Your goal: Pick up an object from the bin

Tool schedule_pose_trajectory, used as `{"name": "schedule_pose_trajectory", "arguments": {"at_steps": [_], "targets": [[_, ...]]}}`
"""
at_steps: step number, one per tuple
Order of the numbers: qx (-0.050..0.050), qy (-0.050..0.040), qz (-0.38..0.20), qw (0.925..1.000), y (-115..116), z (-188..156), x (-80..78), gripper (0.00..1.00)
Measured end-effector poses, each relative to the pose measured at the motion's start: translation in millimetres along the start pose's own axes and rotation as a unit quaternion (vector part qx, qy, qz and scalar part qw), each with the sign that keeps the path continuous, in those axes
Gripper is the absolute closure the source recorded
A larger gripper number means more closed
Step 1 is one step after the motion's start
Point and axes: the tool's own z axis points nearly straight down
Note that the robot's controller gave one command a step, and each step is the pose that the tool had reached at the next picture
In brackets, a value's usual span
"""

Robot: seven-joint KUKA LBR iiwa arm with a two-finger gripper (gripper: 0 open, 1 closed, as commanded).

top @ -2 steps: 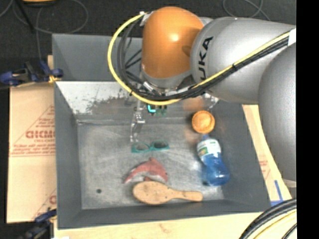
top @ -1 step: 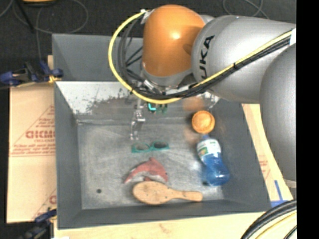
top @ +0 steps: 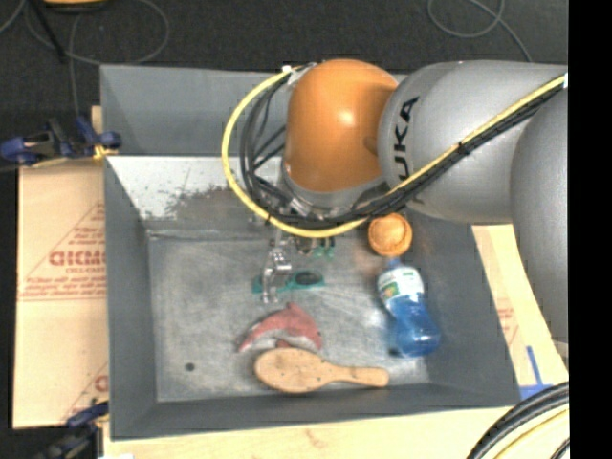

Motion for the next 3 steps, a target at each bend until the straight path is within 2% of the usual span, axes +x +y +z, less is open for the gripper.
{"name": "schedule_pose_trajectory", "arguments": {"at_steps": [1,2,3], "targets": [[0.001,0.0030,-0.090,0.9959,12.1,45.3,21.8,0.00],[-0.001,0.0043,-0.169,0.9857,-55.3,117.1,35.2,1.00],[-0.001,0.0043,-0.168,0.9857,-54.8,117.1,35.3,1.00]]}}
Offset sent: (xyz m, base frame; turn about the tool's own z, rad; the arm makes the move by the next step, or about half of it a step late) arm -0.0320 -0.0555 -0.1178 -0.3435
